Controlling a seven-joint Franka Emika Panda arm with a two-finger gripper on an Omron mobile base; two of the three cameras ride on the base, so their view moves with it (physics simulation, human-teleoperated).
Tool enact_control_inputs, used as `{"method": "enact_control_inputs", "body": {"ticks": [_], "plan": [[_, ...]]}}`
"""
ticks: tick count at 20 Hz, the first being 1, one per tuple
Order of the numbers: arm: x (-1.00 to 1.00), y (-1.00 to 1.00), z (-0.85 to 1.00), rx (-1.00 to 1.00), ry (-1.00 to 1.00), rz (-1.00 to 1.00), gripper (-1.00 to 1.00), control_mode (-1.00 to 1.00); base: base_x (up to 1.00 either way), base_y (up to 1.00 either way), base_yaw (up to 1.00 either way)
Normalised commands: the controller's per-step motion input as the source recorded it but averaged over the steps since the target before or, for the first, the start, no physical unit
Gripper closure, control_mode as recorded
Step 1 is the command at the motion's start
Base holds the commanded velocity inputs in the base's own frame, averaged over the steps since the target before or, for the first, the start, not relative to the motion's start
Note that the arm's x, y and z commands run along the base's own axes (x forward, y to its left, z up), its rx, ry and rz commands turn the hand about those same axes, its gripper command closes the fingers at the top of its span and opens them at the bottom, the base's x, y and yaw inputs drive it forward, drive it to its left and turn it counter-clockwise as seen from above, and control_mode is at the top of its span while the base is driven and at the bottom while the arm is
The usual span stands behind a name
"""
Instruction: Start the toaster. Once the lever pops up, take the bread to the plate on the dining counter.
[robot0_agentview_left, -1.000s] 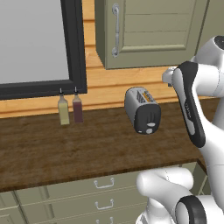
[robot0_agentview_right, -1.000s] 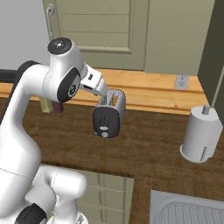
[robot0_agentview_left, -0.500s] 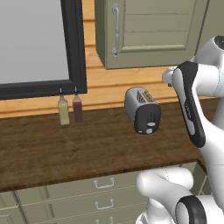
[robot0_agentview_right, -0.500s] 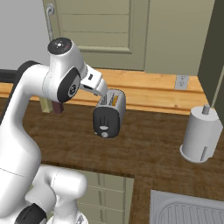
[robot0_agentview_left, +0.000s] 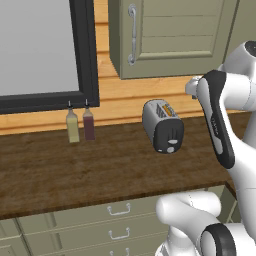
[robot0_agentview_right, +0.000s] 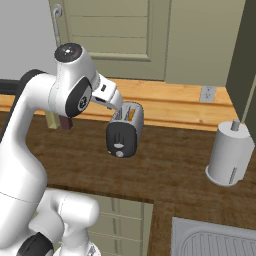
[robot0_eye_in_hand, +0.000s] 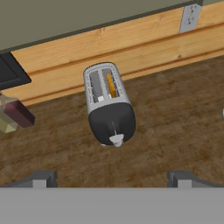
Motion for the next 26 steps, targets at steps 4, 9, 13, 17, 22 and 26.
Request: {"method": "enact_control_inputs", "body": {"ticks": [4, 9, 13, 17, 22, 26], "plan": [[0.00, 0.00, 0.00, 0.00, 0.00, 0.00, -1.00, -1.00, 0.00, 0.00, 0.00], [0.00, 0.00, 0.00, 0.00, 0.00, 0.00, -1.00, -1.00, 0.00, 0.00, 0.00], [0.00, 0.00, 0.00, 0.00, 0.00, 0.00, -1.00, -1.00, 0.00, 0.00, 0.00], [0.00, 0.00, 0.00, 0.00, 0.00, 0.00, -1.00, -1.00, 0.00, 0.00, 0.00], [0.00, 0.00, 0.00, 0.00, 0.00, 0.00, -1.00, -1.00, 0.00, 0.00, 0.00], [0.00, 0.00, 0.00, 0.00, 0.00, 0.00, -1.00, -1.00, 0.00, 0.00, 0.00]]}}
